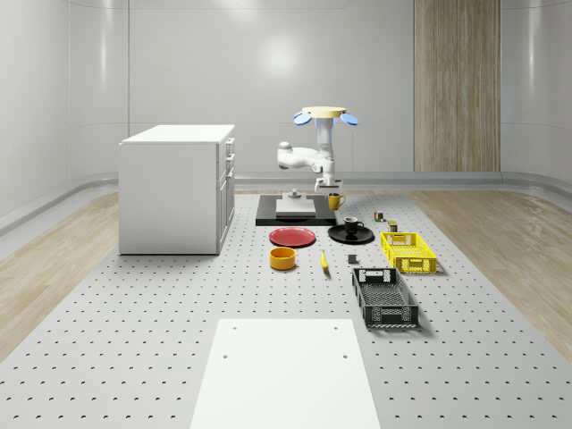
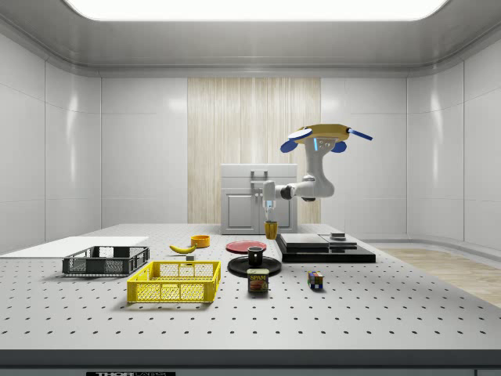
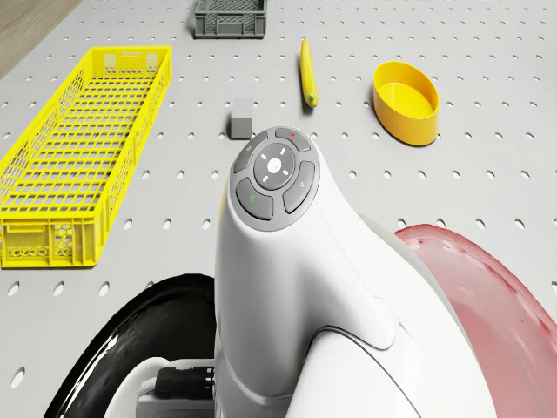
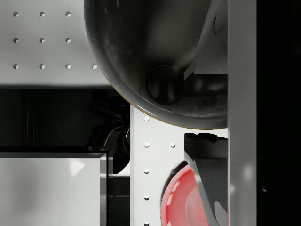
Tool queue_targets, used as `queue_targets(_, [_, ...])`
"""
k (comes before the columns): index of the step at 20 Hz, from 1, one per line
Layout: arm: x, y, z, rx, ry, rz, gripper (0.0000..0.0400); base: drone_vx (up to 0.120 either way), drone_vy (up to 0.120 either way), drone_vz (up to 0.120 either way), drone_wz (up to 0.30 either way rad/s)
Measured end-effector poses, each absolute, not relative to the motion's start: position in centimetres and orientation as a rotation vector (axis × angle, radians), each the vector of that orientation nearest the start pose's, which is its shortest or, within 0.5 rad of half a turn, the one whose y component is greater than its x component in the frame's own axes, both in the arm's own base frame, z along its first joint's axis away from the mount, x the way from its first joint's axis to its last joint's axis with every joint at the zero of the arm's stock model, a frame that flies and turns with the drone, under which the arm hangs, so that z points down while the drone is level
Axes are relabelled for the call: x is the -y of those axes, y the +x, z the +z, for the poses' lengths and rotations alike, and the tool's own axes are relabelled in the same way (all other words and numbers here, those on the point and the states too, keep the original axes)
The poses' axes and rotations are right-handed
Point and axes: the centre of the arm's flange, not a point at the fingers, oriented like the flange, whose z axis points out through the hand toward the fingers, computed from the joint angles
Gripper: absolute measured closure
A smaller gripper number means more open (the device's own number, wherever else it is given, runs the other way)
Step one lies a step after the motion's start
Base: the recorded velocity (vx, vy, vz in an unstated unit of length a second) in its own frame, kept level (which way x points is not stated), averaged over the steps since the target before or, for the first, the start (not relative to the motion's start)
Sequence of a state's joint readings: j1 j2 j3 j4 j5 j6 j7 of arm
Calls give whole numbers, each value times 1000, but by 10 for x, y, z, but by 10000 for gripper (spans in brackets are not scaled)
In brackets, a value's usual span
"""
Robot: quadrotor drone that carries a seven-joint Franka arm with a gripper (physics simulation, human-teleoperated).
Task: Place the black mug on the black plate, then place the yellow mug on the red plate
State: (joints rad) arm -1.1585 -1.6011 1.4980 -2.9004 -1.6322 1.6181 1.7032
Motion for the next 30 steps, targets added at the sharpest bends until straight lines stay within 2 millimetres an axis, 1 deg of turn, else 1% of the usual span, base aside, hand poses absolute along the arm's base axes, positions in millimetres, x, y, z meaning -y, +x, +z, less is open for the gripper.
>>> queue_targets(19, [2,300,460,2,1,786,290,120,-120,0,0])
queue_targets(26, [2,300,460,2,1,786,290,11,-120,-6,0])
queue_targets(29, [2,300,460,2,1,785,290,0,-120,-120,0])
queue_targets(30, [2,300,460,2,1,785,290,120,-120,-120,0])
